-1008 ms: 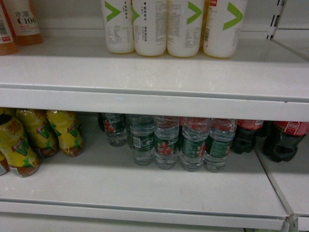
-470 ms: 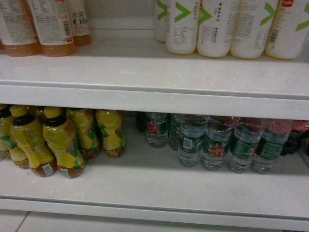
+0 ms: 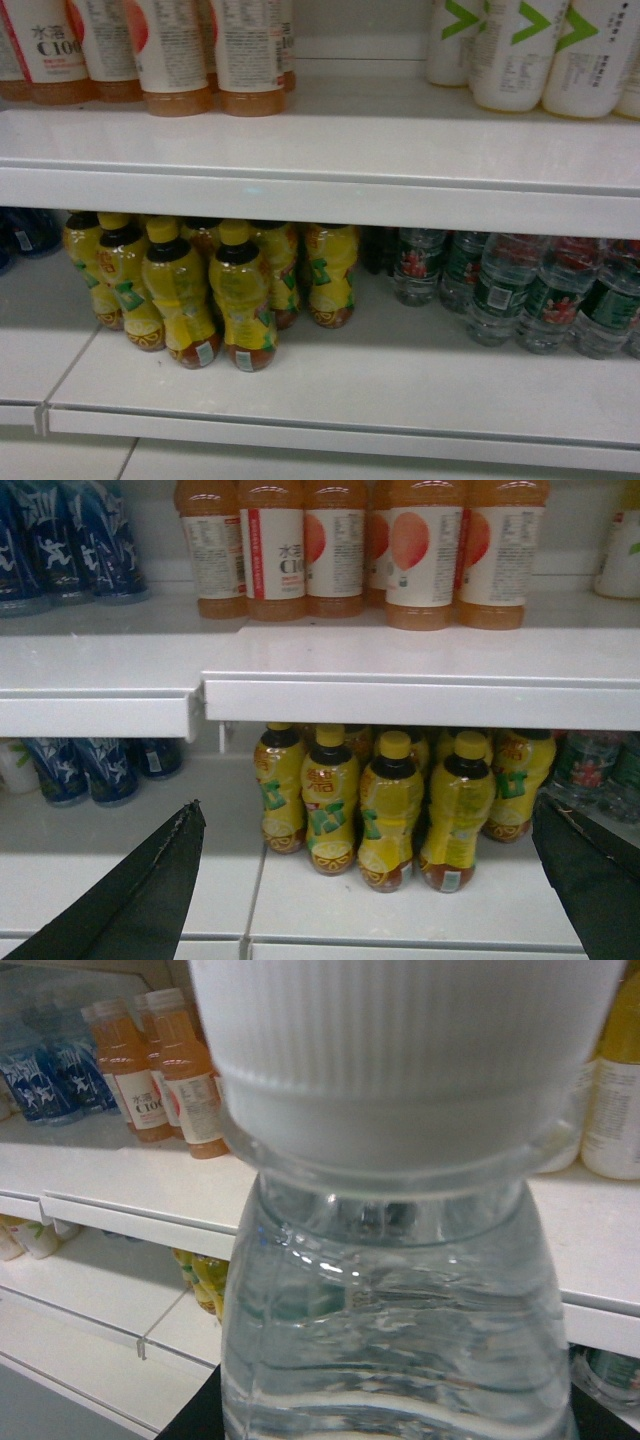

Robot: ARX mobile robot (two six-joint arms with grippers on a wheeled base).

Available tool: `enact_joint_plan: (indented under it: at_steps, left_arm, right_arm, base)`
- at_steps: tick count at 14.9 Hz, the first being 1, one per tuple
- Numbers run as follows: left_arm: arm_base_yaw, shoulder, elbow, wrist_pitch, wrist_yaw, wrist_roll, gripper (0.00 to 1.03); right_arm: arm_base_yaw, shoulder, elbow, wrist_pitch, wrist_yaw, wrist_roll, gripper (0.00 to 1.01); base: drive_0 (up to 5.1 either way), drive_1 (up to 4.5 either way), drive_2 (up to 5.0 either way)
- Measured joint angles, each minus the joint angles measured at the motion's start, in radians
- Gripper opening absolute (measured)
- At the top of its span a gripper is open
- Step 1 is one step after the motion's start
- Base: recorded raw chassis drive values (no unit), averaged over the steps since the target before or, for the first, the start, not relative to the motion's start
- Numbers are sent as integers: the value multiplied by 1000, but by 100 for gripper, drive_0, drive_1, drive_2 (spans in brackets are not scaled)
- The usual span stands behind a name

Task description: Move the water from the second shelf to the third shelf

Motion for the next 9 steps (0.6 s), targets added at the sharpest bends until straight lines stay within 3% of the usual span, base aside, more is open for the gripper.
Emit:
enact_joint_plan:
  at_steps: [9]
  left_arm:
    - [0, 0, 0, 0, 0, 0, 98]
  right_arm:
    - [0, 0, 0, 0, 0, 0, 42]
  base:
    - [-479, 244, 244]
